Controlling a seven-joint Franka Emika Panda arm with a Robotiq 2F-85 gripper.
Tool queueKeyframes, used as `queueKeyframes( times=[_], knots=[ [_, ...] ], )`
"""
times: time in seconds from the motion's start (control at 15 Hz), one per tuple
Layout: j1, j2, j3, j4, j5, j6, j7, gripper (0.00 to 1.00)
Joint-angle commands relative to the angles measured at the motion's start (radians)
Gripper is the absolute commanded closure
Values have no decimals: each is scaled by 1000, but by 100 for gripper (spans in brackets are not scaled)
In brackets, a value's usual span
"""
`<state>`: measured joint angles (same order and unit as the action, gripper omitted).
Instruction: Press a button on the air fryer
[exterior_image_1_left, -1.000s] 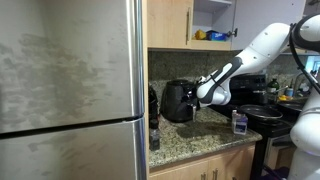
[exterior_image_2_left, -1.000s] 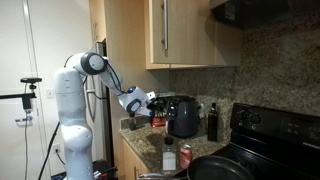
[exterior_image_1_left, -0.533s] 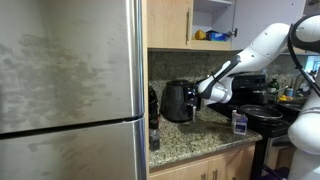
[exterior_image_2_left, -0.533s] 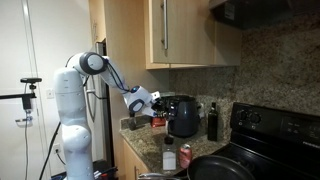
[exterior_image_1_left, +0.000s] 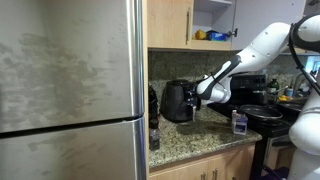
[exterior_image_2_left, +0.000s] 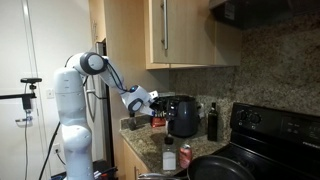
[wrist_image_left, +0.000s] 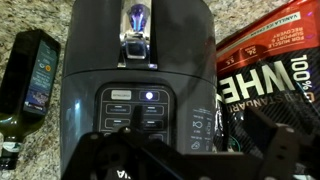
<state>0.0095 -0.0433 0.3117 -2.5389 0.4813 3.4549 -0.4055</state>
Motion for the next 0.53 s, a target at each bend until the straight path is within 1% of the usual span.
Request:
queueKeyframes(
  times=[0.0,0.13,0.33,0.47],
  knots=[
    [0,0,-1,0,0,0,0,0],
    [1,17,0,7,-8,-3,-5,0],
    [18,35,5,21,-32,-2,24,0],
    [16,40,4,22,-19,-2,7,0]
  ],
)
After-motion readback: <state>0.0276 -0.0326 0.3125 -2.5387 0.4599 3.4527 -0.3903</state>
